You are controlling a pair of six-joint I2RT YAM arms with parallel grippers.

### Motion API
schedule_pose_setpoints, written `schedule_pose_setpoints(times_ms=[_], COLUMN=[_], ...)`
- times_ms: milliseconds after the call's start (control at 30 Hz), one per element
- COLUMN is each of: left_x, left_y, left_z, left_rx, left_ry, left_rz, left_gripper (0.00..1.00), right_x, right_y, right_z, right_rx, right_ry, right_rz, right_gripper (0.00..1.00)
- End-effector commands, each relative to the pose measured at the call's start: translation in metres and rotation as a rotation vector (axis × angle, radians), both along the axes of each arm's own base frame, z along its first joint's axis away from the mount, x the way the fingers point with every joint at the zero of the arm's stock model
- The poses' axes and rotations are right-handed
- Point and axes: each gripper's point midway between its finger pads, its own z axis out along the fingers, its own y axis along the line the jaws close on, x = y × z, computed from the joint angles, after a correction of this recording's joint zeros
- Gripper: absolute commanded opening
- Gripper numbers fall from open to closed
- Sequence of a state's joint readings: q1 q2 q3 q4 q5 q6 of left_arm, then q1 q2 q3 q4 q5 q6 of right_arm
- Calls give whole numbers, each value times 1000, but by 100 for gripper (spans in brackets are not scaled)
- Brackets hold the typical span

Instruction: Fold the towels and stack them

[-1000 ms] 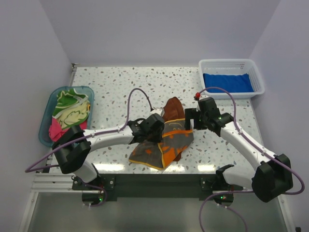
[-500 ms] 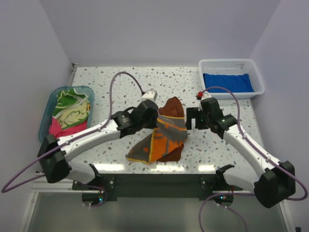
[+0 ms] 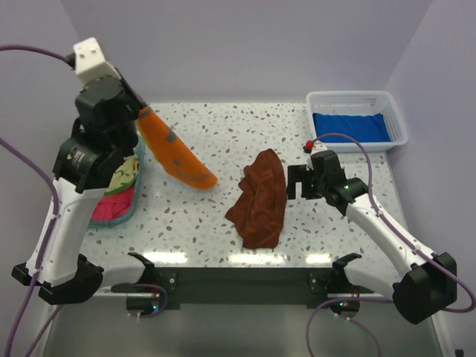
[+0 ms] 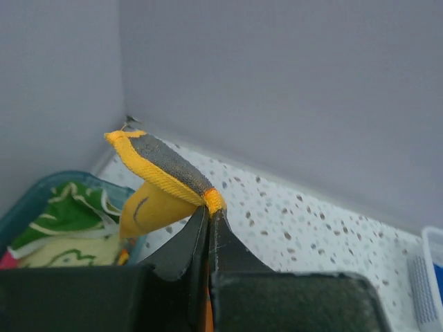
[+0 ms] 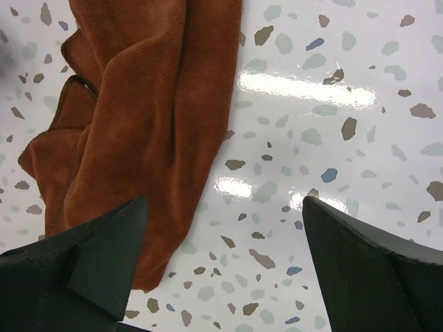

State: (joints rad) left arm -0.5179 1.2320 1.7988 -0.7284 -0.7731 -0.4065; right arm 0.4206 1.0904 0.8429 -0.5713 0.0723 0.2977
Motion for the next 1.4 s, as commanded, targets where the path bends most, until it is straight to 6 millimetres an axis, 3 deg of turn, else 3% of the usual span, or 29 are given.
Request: schedule_pose_setpoints(times_ms=[0,133,233,333,433,467,500,533,567,600,667,767,800,900,933,1000,1033,1067,1167,1233,1267,1300,1333,1367], left_x=[-31,-67,-80,-71,-41,-27,-15,-3,7,13,24,31,33,33,34,29,31,35,44,48,45,46,42,36], left_y=[71,116,129,131,131,131,145,151,158,179,195,210,211,216,217,217,214,208,163,119,103,58,37,17], left_z=[60,105,113,92,43,17,-7,-27,-61,-83,-133,-180,-186,-207,-214,-215,-214,-207,-206,-199,-208,-209,-209,-224], left_rx=[135,277,313,337,381,400,433,370,375,370,312,269,261,226,211,186,154,129,5,-59,-65,-61,-91,-112], left_ry=[-75,-109,-121,-103,-20,27,98,92,157,203,273,358,363,432,453,492,487,468,429,376,389,385,373,400], left_rz=[298,534,626,664,642,624,596,587,566,563,561,548,546,565,577,588,578,551,328,162,119,-9,-71,-130], left_gripper=[0,0,0,0,0,0,0,0,0,0,8,14,18,48,67,86,95,98,100,100,100,100,100,99], right_x=[7,8,9,9,7,7,6,4,4,2,-2,-7,-8,-12,-13,-17,-17,-18,-14,-10,-3,1,4,13], right_y=[12,15,17,18,23,24,24,26,28,29,32,36,38,44,44,48,47,52,55,56,55,55,56,58], right_z=[22,25,26,23,19,19,17,17,16,14,11,7,5,1,1,-5,-7,-9,-13,-20,-20,-23,-24,-18], right_rx=[51,63,66,67,84,88,90,97,103,103,114,126,134,139,129,107,89,77,40,27,14,4,3,1], right_ry=[-57,-57,-55,-51,-37,-34,-28,-22,-19,-10,6,24,33,62,64,87,89,100,102,128,114,119,123,100], right_rz=[38,51,59,61,83,86,91,104,113,118,143,176,186,220,232,256,259,274,279,268,249,238,225,212], right_gripper=[96,96,96,96,96,96,96,96,96,96,96,96,96,95,94,93,92,91,88,85,84,82,77,75])
